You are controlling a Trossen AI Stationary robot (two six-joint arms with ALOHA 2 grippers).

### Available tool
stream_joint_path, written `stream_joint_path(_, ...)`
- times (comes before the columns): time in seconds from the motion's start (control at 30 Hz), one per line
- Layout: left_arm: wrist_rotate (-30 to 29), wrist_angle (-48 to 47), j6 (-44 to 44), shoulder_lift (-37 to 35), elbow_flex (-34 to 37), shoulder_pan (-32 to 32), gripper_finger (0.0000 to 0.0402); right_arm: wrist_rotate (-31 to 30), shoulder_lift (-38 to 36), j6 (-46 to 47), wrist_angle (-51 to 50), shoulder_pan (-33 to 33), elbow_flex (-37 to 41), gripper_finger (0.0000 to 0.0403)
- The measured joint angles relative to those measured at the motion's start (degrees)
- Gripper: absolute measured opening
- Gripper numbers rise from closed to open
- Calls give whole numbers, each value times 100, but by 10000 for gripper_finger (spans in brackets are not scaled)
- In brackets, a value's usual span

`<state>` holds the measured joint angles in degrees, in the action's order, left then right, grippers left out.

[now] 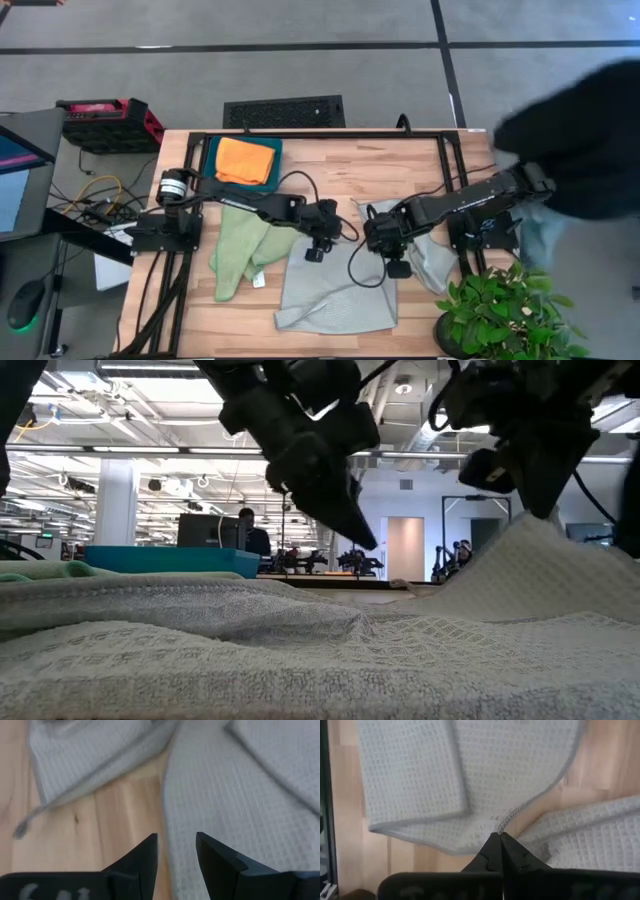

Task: Fold microfiber towels
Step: Fold the left gray towel

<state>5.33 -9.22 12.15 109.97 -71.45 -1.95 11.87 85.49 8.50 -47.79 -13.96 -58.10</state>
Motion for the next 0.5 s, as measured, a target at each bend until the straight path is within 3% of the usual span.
stream_joint_path(0.13, 463, 730, 116, -6, 0, 34, 125, -64, 0, -110, -11, -32, -172, 4)
stream_joint_path(0.5, 538, 2121, 287, 298, -11, 34, 125, -172, 0, -458, 7, -28, -567, 4)
